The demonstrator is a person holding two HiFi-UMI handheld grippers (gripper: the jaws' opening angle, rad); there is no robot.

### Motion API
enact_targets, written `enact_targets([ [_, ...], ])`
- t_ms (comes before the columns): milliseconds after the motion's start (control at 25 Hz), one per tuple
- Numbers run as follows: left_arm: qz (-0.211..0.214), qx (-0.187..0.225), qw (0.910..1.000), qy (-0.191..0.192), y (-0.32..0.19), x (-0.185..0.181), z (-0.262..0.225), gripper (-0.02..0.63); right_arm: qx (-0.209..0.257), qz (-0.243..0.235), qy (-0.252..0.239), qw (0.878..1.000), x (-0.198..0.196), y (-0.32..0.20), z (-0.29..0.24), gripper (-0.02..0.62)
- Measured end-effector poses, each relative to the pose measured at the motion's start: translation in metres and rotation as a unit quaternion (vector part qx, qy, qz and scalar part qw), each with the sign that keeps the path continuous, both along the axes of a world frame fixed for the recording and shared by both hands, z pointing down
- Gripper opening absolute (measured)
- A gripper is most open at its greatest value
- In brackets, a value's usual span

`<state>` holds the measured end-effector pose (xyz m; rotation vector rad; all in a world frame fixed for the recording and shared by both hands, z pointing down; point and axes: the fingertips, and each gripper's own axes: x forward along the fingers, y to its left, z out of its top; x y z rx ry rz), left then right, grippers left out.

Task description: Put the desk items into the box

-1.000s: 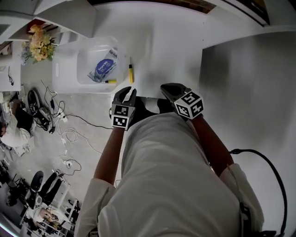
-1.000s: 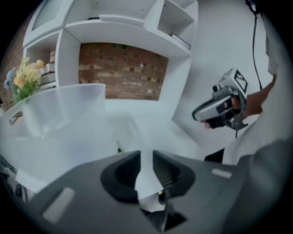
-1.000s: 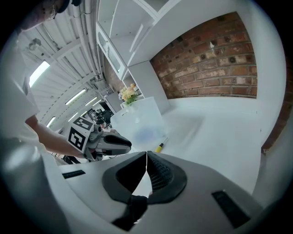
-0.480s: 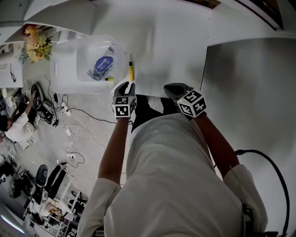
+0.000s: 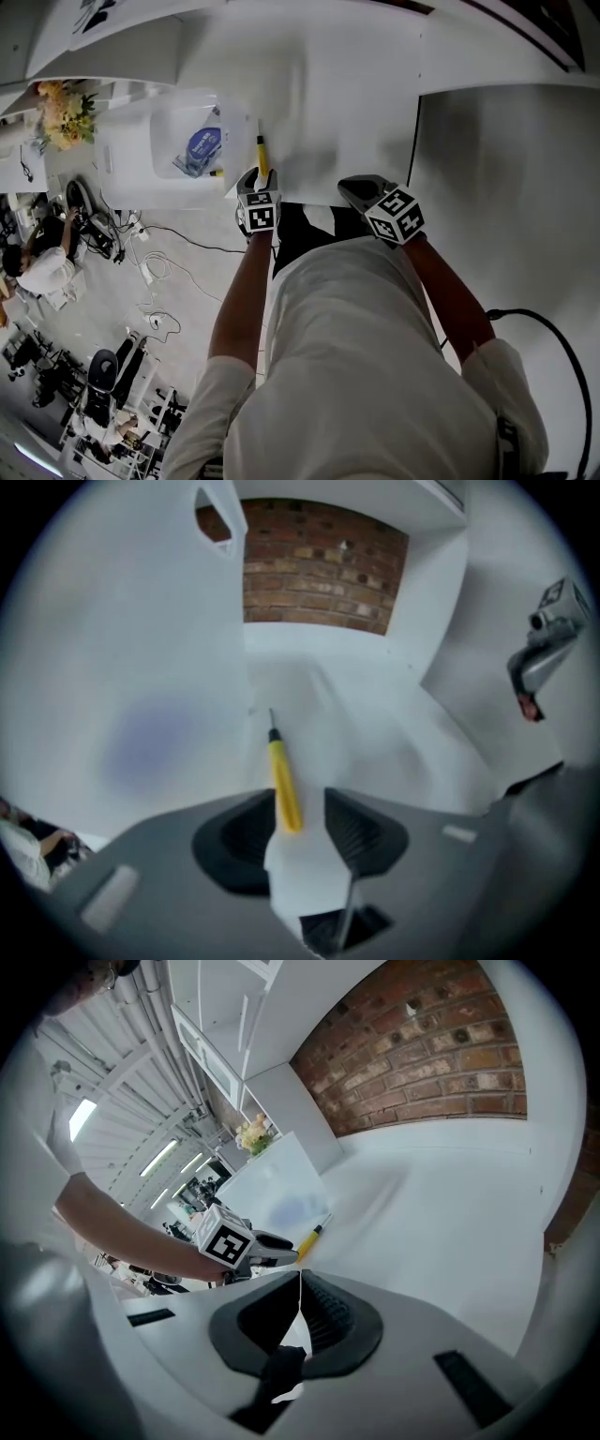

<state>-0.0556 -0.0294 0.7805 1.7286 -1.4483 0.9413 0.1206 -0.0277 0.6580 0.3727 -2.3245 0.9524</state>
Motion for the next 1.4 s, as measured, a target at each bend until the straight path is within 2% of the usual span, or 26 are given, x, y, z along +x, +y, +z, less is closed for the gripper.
enact_targets([
  [160, -0.02, -0.002, 0.9997, -0.015, -0.005, -0.002, 0.015, 0.158, -0.004, -0.003, 0.004, 1.0, 0.005, -0.003, 0.002, 0.003],
  [400, -0.03, -0.031, 0.999, 0.004, -0.005, 0.002, 0.03, 0.158, -0.008, -0.011, 0.011, 1.0, 0.003, -0.008, 0.01, 0.003],
  [560, -0.03, -0.026, 0.9992, -0.002, -0.006, 0.002, 0.031, 0.155, -0.008, -0.019, 0.014, 1.0, 0.001, -0.009, 0.014, 0.003],
  [720, -0.042, -0.032, 0.9985, -0.011, -0.005, 0.0, 0.032, 0.075, -0.01, -0.022, 0.014, 1.0, -0.002, -0.008, 0.018, 0.003],
  [840, -0.036, -0.039, 0.9986, -0.003, -0.004, 0.004, 0.029, 0.072, -0.009, -0.025, 0.015, 1.0, -0.003, -0.005, 0.017, 0.003],
  [1160, -0.027, -0.025, 0.9992, 0.018, -0.003, 0.011, 0.005, 0.071, -0.003, -0.023, 0.011, 1.0, -0.01, -0.004, 0.013, 0.003],
  [1400, -0.005, -0.016, 0.9995, 0.025, -0.001, 0.022, -0.011, 0.071, -0.003, -0.025, 0.009, 1.0, -0.017, -0.002, 0.012, 0.003],
])
